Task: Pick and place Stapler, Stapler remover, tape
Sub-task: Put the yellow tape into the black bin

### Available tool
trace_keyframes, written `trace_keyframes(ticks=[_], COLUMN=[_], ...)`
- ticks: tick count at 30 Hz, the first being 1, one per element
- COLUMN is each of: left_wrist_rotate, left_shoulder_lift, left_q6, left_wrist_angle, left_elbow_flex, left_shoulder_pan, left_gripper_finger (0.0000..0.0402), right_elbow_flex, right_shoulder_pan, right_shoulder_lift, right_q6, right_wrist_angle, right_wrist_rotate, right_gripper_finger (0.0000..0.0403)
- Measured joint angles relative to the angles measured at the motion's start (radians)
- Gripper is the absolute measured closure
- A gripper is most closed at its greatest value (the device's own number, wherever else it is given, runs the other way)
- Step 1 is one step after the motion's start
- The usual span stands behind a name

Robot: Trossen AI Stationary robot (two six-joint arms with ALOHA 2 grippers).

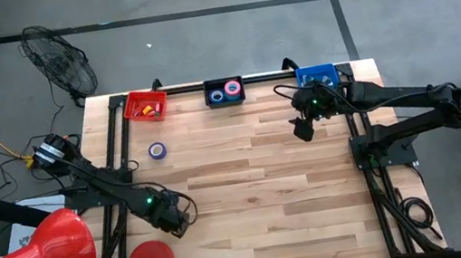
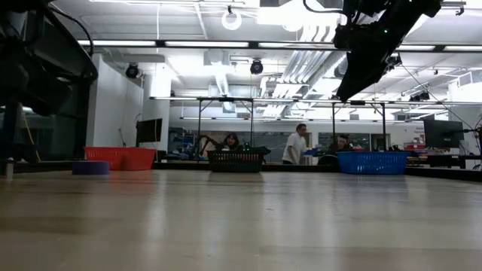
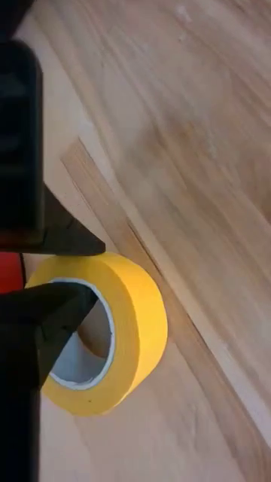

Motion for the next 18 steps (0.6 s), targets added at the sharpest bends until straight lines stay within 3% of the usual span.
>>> trace_keyframes(ticks=[6,11,14,18], left_wrist_rotate=[-0.135,-0.277,-0.307,-0.306], left_shoulder_lift=[-0.001,-0.001,-0.001,-0.001], left_q6=[-0.017,0.008,0.094,0.321], left_wrist_angle=[0.111,0.145,0.168,0.242], left_elbow_flex=[0.002,0.001,0.001,0.003], left_shoulder_pan=[0.025,0.131,0.234,0.405], left_gripper_finger=[0.0370,0.0370,0.0370,0.0370], right_elbow_flex=[0.000,0.000,0.000,0.000], right_shoulder_pan=[0.000,0.000,0.000,0.000], right_shoulder_lift=[0.000,0.000,0.000,0.000], right_q6=[-0.016,-0.022,-0.031,-0.034], right_wrist_angle=[0.000,0.001,0.001,0.001], right_wrist_rotate=[0.000,0.000,0.001,0.001], right_gripper_finger=[0.0147,0.0146,0.0147,0.0147])
